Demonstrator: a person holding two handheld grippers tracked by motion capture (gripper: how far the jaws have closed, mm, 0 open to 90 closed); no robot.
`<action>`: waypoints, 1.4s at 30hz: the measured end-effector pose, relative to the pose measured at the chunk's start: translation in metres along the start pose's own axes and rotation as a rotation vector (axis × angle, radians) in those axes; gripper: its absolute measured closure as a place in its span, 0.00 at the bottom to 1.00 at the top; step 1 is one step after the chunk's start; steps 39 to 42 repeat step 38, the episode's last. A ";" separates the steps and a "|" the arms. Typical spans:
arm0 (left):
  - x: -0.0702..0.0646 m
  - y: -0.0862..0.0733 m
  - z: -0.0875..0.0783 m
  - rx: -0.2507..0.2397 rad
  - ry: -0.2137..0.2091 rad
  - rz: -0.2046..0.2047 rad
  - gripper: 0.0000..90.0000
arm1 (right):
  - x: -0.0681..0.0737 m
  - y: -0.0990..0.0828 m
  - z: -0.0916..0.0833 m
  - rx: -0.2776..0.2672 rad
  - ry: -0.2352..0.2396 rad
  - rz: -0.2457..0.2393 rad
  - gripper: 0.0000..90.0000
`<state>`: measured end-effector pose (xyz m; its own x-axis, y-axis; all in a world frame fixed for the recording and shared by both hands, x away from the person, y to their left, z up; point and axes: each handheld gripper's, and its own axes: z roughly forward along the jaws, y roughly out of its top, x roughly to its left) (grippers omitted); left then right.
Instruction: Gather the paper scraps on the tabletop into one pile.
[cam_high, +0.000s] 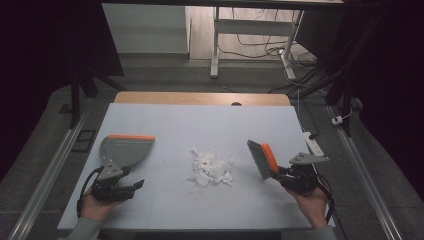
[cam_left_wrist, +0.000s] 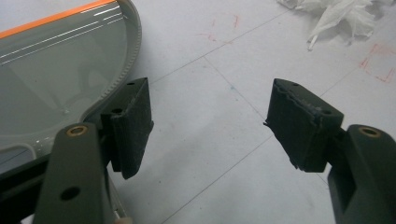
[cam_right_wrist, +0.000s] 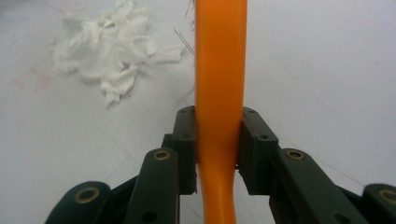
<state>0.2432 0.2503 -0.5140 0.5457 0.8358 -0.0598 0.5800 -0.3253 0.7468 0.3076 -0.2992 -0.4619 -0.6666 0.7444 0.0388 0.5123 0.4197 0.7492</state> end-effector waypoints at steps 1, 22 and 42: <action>0.000 0.000 0.000 0.000 0.000 0.001 0.35 | 0.000 -0.001 -0.001 0.000 -0.006 -0.004 0.79; -0.002 0.002 -0.001 -0.013 -0.006 0.010 0.35 | 0.001 -0.003 -0.005 -0.039 -0.009 -0.012 0.79; -0.003 0.002 0.001 -0.009 -0.006 0.012 0.35 | 0.002 -0.003 -0.002 -0.038 -0.006 -0.022 0.78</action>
